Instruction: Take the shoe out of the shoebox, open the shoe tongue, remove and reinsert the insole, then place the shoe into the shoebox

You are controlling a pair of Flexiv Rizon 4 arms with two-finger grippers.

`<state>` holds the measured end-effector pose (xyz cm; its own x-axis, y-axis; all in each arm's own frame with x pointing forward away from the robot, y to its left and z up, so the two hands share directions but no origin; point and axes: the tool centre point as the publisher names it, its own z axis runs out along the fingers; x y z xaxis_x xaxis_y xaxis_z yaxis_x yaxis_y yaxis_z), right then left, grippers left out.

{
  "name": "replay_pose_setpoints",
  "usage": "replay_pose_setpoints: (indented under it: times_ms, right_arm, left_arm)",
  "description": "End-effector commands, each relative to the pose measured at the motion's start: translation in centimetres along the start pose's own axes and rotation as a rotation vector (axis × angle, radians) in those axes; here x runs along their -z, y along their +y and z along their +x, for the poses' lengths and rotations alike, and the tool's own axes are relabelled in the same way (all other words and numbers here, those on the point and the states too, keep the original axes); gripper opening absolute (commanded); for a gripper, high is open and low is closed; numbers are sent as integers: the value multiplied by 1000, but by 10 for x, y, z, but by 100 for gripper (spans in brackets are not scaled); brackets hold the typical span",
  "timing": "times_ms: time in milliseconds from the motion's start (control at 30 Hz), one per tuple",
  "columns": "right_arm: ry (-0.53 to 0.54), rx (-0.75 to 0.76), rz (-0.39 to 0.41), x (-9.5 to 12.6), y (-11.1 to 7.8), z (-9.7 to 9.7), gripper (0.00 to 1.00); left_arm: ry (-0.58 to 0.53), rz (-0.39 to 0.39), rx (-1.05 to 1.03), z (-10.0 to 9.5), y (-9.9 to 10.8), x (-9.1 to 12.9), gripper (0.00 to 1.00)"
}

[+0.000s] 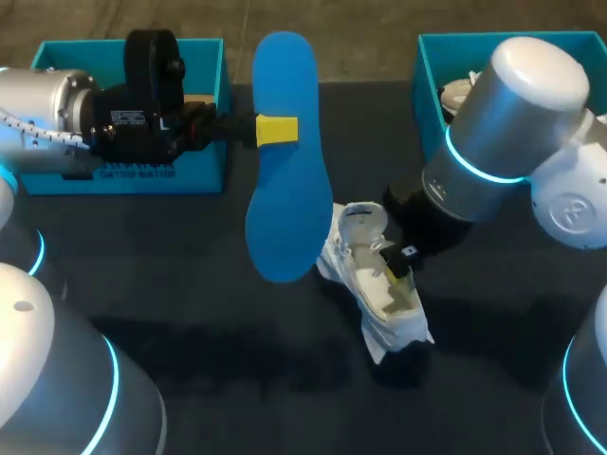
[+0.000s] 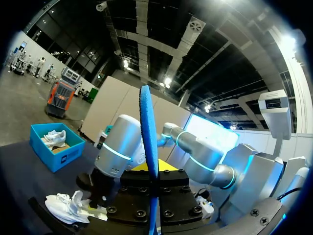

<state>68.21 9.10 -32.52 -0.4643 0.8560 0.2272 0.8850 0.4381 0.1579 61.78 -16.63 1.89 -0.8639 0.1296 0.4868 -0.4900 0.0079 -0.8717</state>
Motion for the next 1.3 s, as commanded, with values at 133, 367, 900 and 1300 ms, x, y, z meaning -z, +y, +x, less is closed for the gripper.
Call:
replay_pose_setpoints:
  times_ms: [133,367,900,1300]
  right_arm:
    - [10,-295,-5,-18,-2,4,0]
    - [43,-409,-5,-25,-12,17,0]
    - [47,-422,-41,-32,-17,28,0]
    - [61,-382,-30,-47,-16,29,0]
  left_arm:
    - [0,-2,0,-1,0,-1,0]
    - [0,-2,0,-1,0,-1,0]
    - [0,-2,0,-1,0,-1,0]
    - [0,-2,0,-1,0,-1,0]
